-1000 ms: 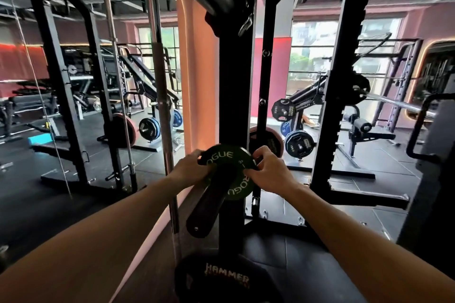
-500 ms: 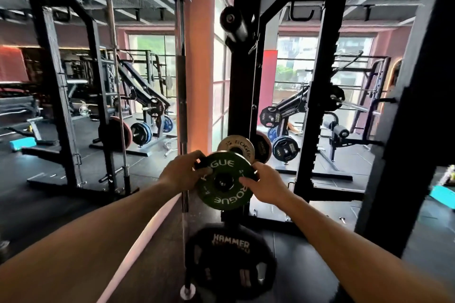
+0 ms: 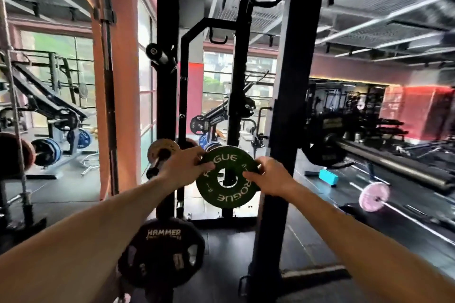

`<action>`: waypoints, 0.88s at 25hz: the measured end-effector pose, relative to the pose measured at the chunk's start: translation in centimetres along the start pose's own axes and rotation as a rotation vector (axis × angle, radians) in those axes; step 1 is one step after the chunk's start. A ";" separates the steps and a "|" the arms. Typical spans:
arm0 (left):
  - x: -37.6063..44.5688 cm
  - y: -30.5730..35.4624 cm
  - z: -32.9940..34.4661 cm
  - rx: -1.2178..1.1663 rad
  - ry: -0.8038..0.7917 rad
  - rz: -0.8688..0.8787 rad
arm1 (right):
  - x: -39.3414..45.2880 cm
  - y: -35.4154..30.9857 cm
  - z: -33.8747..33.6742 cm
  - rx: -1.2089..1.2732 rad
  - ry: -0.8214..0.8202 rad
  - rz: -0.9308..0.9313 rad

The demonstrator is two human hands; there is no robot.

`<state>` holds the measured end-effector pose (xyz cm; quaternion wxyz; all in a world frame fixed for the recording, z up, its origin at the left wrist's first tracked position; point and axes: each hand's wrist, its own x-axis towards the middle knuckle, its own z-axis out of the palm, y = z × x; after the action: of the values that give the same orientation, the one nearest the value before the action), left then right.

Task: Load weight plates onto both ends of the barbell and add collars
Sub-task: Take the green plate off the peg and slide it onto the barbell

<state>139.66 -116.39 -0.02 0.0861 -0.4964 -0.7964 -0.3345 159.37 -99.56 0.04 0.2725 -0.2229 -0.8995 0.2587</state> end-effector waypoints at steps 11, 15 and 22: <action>1.6 28.1 15.5 -0.299 -0.135 0.288 | -16.0 14.5 -23.7 -0.240 0.275 0.220; 1.6 36.6 20.2 -0.334 -0.115 0.283 | -19.0 20.3 -30.5 -0.250 0.320 0.230; 2.6 42.9 24.1 -0.223 -0.008 0.229 | -18.2 27.2 -35.2 -0.225 0.301 0.138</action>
<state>179.42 -87.39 2.02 0.0647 -0.5920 -0.6926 -0.4070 201.50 -76.47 2.53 0.3590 -0.3494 -0.8543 0.1385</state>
